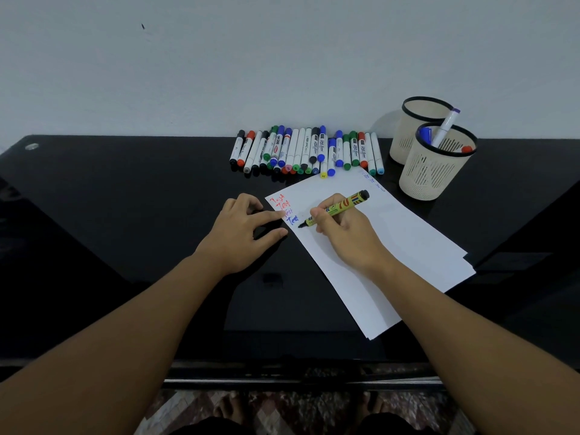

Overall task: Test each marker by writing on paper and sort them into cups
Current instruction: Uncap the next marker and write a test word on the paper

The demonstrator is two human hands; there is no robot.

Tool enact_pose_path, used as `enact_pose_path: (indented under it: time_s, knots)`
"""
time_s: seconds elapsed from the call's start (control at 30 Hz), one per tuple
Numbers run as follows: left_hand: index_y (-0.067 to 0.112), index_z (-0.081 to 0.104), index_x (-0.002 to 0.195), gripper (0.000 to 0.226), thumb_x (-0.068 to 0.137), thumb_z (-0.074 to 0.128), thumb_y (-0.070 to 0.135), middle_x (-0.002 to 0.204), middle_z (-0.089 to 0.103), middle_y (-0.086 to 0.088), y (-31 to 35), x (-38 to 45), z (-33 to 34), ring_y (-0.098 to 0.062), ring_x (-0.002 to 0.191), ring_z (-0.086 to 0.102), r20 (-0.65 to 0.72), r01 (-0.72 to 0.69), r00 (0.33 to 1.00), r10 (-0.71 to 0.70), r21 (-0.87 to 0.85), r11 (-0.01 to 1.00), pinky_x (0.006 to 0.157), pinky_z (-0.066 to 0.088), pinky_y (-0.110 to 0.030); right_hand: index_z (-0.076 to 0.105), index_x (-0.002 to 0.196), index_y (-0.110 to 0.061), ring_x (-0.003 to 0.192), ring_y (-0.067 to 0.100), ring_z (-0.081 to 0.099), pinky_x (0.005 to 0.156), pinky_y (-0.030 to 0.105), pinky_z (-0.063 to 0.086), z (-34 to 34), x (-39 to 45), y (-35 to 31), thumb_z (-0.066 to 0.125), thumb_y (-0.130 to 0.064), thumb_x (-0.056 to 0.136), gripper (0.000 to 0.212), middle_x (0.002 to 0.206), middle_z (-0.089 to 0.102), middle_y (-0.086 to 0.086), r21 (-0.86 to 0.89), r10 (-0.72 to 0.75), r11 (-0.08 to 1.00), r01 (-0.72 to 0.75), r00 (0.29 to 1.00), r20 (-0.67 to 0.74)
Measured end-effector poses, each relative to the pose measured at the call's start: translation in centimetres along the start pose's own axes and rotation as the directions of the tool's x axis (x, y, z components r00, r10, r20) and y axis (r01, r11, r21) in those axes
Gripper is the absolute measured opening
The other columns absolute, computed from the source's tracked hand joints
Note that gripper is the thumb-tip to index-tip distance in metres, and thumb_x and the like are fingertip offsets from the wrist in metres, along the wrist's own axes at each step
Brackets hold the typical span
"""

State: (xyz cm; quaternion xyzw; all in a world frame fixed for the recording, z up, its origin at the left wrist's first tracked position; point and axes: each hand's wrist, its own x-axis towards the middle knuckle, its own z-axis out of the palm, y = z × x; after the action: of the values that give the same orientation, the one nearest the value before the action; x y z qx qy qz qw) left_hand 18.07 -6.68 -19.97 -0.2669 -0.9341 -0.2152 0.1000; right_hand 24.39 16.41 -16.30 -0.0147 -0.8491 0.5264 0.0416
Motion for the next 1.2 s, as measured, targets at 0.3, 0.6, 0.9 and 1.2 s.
enact_pose_path:
  time_s: [0.3, 0.6, 0.9, 1.2]
  knots:
    - [0.044, 0.064, 0.133, 0.061, 0.088, 0.037, 0.078, 0.123, 0.042, 0.009, 0.12, 0.01, -0.08, -0.014, 0.113, 0.037, 0.005, 0.005, 1.000, -0.005, -0.008, 1.000, 0.102, 0.042, -0.037, 0.059, 0.101, -0.024, 0.089, 0.013, 0.065, 0.083, 0.030, 0.051, -0.03, 0.06, -0.11, 0.053, -0.038, 0.107, 0.016, 0.088, 0.069, -0.001, -0.075, -0.019, 0.997, 0.019, 1.000, 0.000]
    - [0.044, 0.063, 0.133, 0.060, 0.089, 0.038, 0.076, 0.124, 0.042, 0.009, 0.20, -0.02, -0.15, -0.015, 0.113, 0.038, 0.014, 0.004, 1.000, -0.004, -0.007, 1.000, 0.102, 0.042, -0.037, 0.059, 0.104, -0.022, 0.088, 0.012, 0.064, 0.085, 0.032, 0.052, -0.02, 0.18, -0.05, 0.052, -0.038, 0.107, 0.018, 0.088, 0.067, -0.003, -0.075, -0.015, 0.997, 0.012, 0.999, -0.035]
    - [0.045, 0.064, 0.132, 0.059, 0.089, 0.040, 0.076, 0.123, 0.042, 0.010, 0.12, -0.04, -0.17, -0.014, 0.112, 0.037, 0.005, 0.010, 1.000, -0.010, -0.033, 0.999, 0.102, 0.043, -0.038, 0.056, 0.092, -0.027, 0.070, 0.009, 0.054, 0.071, 0.027, 0.043, -0.15, -0.05, -0.11, 0.052, -0.037, 0.107, 0.018, 0.077, 0.060, -0.005, -0.044, -0.020, 0.999, 0.020, 1.000, -0.016]
    - [0.043, 0.063, 0.133, 0.054, 0.091, 0.045, 0.073, 0.124, 0.042, 0.010, 0.26, -0.03, -0.29, -0.015, 0.115, 0.037, 0.012, 0.005, 1.000, -0.005, -0.017, 1.000, 0.102, 0.039, -0.034, 0.056, 0.098, -0.022, 0.071, 0.007, 0.055, 0.068, 0.025, 0.041, -0.14, -0.10, -0.21, 0.052, -0.036, 0.107, 0.018, 0.080, 0.062, -0.004, -0.058, -0.028, 0.998, 0.026, 0.999, -0.030]
